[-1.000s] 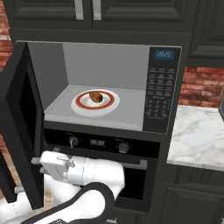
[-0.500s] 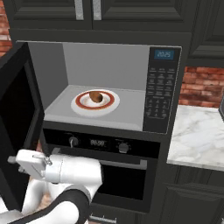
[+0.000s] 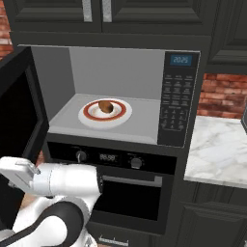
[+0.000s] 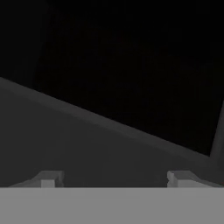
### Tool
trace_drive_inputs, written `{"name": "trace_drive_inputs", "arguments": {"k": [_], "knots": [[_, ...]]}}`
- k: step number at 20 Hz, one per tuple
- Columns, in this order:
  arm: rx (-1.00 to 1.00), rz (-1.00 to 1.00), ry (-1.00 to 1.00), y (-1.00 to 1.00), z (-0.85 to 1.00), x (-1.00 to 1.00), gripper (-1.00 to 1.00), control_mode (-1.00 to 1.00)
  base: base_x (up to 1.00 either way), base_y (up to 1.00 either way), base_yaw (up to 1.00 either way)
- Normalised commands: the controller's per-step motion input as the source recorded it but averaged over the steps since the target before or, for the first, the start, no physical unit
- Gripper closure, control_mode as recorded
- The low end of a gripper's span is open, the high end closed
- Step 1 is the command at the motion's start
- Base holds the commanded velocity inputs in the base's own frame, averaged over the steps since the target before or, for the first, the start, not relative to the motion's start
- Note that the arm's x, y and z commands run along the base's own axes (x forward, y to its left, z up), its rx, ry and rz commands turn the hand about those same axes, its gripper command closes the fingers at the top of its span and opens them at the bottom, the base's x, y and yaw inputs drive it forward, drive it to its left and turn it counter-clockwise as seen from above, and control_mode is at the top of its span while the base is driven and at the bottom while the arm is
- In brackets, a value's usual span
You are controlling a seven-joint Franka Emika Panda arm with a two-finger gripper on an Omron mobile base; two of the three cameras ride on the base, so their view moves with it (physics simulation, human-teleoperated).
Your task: Retrieve the reheated potato from the microwave, then place the potato, cheese, and condiment on the cutting board.
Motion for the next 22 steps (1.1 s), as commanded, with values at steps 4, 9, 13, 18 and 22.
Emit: {"name": "trace_drive_inputs", "arguments": {"k": [4, 9, 13, 18, 22], "knots": [[0.00, 0.00, 0.00, 0.82, -0.08, -0.09, -1.00, -1.00, 0.00, 0.00, 0.00], [0.00, -0.01, 0.00, 0.84, -0.19, -0.10, -1.00, -1.00, 0.00, 0.00, 0.00], [0.00, -0.01, 0.00, 0.79, -0.25, -0.06, -1.00, -1.00, 0.00, 0.00, 0.00], [0.05, -0.02, 0.03, 0.65, -0.33, 0.00, -1.00, -1.00, 0.00, 0.00, 0.00], [0.06, 0.00, 0.09, 0.52, -0.38, 0.00, -1.00, -1.00, 0.00, 0.00, 0.00]]}}
